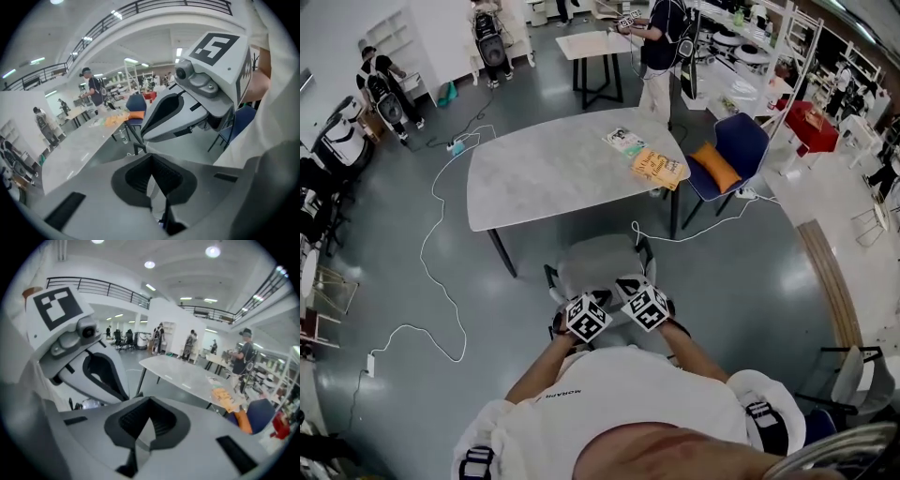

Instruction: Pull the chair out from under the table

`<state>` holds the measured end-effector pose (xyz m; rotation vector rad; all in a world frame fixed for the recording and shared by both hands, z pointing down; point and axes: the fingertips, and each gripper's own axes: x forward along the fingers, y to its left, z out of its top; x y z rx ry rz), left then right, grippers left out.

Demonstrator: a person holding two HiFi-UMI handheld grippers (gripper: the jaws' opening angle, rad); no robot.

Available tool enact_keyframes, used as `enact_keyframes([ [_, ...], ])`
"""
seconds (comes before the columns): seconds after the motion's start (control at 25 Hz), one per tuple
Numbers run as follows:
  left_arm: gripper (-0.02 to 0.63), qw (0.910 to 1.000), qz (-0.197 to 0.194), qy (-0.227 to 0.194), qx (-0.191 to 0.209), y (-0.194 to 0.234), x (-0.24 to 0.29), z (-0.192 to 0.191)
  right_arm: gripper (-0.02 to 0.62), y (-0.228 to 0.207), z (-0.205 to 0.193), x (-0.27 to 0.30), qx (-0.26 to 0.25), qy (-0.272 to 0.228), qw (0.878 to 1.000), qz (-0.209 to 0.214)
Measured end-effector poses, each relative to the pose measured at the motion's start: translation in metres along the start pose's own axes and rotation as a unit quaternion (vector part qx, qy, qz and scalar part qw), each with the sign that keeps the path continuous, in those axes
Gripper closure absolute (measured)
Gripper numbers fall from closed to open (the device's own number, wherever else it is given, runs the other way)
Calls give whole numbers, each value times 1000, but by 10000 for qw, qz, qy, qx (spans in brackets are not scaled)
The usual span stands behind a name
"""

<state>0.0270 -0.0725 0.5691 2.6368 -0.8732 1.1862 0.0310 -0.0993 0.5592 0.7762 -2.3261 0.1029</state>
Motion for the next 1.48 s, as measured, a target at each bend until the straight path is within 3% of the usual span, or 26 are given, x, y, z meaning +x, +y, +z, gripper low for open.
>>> enact_keyframes([
  [0.2,603,9925,566,-888,-628,24,-44,39,583,-16,66,-34,618,-1023,9915,-516],
  [0.44,603,9659,1269,-1893,-1228,51,-109,80,583,-17,126,-75,971,-1945,9732,-748],
  [0.64,603,9444,1951,-2527,-785,67,-150,124,583,-30,158,-104,902,-2512,9578,-1065],
  [1.12,603,9088,2206,-3299,-1286,68,-186,150,583,-35,177,-150,1121,-3144,9322,-1401],
  [1.48,603,8999,2269,-3498,-1278,78,-195,155,583,-43,189,-151,1238,-3389,9203,-1512],
])
